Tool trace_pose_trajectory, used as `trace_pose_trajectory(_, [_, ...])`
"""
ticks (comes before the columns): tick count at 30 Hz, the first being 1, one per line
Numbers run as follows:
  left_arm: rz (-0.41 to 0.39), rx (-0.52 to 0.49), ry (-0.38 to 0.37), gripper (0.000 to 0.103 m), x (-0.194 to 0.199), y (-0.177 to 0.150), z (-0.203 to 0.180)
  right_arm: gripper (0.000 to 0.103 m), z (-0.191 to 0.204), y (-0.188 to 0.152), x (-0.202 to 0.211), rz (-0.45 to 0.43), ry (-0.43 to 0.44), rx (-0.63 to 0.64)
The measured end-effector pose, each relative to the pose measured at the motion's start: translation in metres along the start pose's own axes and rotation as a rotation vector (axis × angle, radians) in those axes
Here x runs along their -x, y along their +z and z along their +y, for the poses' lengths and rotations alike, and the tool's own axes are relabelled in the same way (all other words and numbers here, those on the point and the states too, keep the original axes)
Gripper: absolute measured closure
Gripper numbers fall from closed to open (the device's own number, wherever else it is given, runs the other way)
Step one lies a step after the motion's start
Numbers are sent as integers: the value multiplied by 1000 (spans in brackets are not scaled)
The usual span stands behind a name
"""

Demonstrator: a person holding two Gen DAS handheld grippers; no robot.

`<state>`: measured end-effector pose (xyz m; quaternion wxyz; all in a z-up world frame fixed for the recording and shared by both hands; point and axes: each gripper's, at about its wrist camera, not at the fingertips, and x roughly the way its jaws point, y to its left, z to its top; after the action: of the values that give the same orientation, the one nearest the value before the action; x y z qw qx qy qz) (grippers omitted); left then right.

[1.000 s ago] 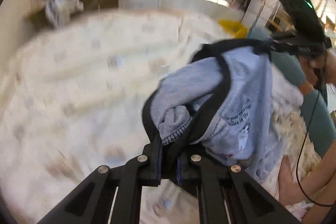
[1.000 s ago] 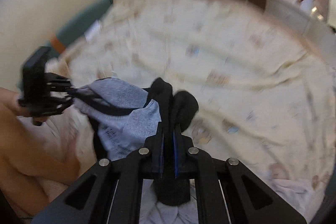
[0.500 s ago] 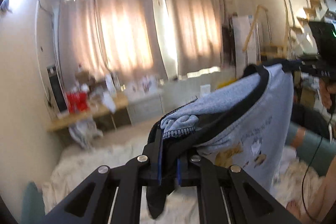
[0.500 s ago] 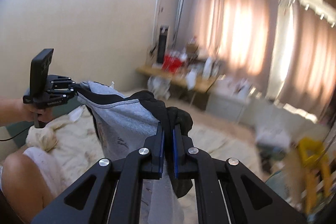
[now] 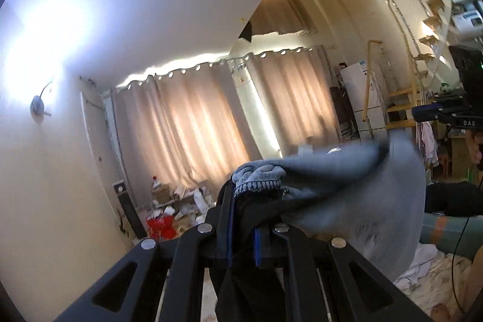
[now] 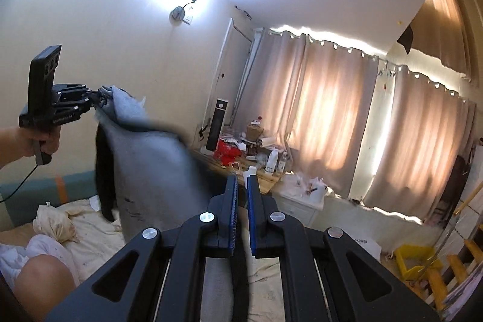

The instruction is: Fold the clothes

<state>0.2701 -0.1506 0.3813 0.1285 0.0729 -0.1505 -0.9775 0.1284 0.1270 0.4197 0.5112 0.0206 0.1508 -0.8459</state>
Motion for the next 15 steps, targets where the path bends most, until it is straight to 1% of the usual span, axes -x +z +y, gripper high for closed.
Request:
trace_pose_trajectory(3, [101, -5, -38, 93, -3, -21, -2, 100, -3, -7, -11, 63, 24, -26])
trace_pose_trajectory(4, [149, -17, -49, 93, -11, -37, -7, 100, -1, -16, -25, 119, 36, -32])
trace_pose_trajectory(6, [245, -33, -74, 93, -30, -73, -17, 99, 2, -45, -52, 193, 92, -69])
trace_pose_trajectory(8, [337, -38, -103, 94, -51, -118, -28, 99, 18, -87, -84, 270, 192, -107])
trace_pose_trajectory(10, [402, -29, -132, 94, -63, -158, -37, 97, 36, -129, -118, 347, 295, -145])
trace_pose_trajectory(11, [412, -28, -137, 95, -63, -168, -39, 97, 44, -151, -134, 386, 347, -164])
trace_pose_trajectory(14, [431, -30, -149, 95, -60, -191, -46, 95, 76, -208, -168, 448, 441, -147])
trace_pose_trajectory(15, [434, -30, -147, 95, -60, -191, -44, 86, 87, -224, -178, 467, 471, -153])
